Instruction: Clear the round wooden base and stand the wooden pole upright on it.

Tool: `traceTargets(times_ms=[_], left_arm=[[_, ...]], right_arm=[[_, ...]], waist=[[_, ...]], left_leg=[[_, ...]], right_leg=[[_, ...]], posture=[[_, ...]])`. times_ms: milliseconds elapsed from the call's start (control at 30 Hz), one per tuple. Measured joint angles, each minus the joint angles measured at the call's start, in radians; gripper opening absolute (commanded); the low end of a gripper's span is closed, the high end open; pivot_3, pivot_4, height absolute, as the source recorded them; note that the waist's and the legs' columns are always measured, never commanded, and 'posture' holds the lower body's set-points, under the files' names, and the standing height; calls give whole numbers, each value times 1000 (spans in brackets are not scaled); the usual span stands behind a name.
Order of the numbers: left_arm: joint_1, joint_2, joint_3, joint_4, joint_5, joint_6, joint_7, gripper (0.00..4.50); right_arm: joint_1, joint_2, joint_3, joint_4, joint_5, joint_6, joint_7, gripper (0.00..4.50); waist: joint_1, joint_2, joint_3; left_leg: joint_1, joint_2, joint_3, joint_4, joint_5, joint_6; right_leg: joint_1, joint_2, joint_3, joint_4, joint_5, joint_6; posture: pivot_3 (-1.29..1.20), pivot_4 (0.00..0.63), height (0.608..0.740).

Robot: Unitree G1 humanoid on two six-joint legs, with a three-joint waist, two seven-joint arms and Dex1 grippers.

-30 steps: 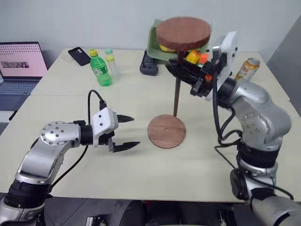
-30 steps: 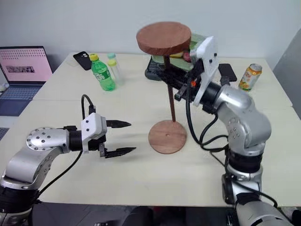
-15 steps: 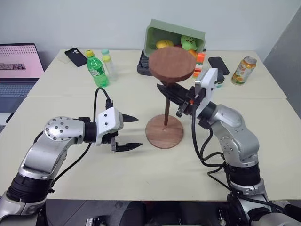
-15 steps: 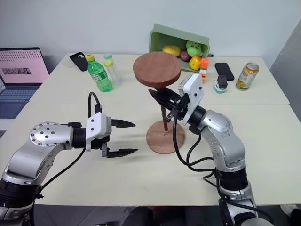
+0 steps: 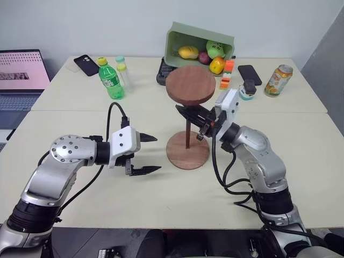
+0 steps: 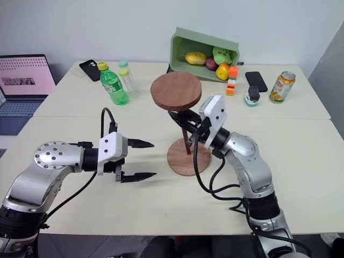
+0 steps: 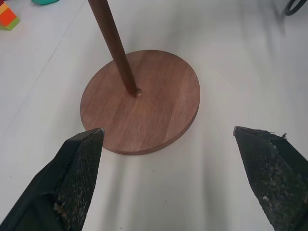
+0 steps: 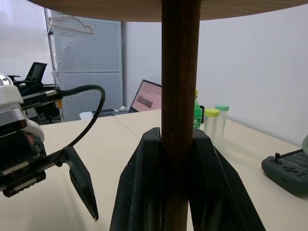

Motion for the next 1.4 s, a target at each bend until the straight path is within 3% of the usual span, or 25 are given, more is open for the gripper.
traceTargets(times_ms=[933,1033,1200,1400], left_arm=[[0,0,0,33,16,-21,-17,4500],[0,-1,0,33,16,-21,-17,4500],[2,-2,1,33,16,-22,-17,4500],[3,-2,1,33,16,-22,-16,4500]], right_arm=[[-3,-32,64,43,-40,-46,-31,257],[-7,-28,58,71,-37,-46,-49,257],[4,-32,46,99,-36,-52,-61,257],[30,-42,46,99,-36,-77,-61,257]], waist=[[1,-1,-1],[3,-1,-2],[18,-1,-3],[21,-2,-6]], left_leg=[[4,0,0,0,0,0],[11,0,0,0,0,0],[35,-1,-2,-6,-1,1],[35,-1,-2,-5,-1,1]], right_leg=[[2,0,1,3,0,0],[10,0,0,2,0,0],[37,2,-1,-11,0,0],[37,1,-1,-11,0,0]], posture=[[0,150,740],[0,150,740],[0,150,740],[0,150,740]])
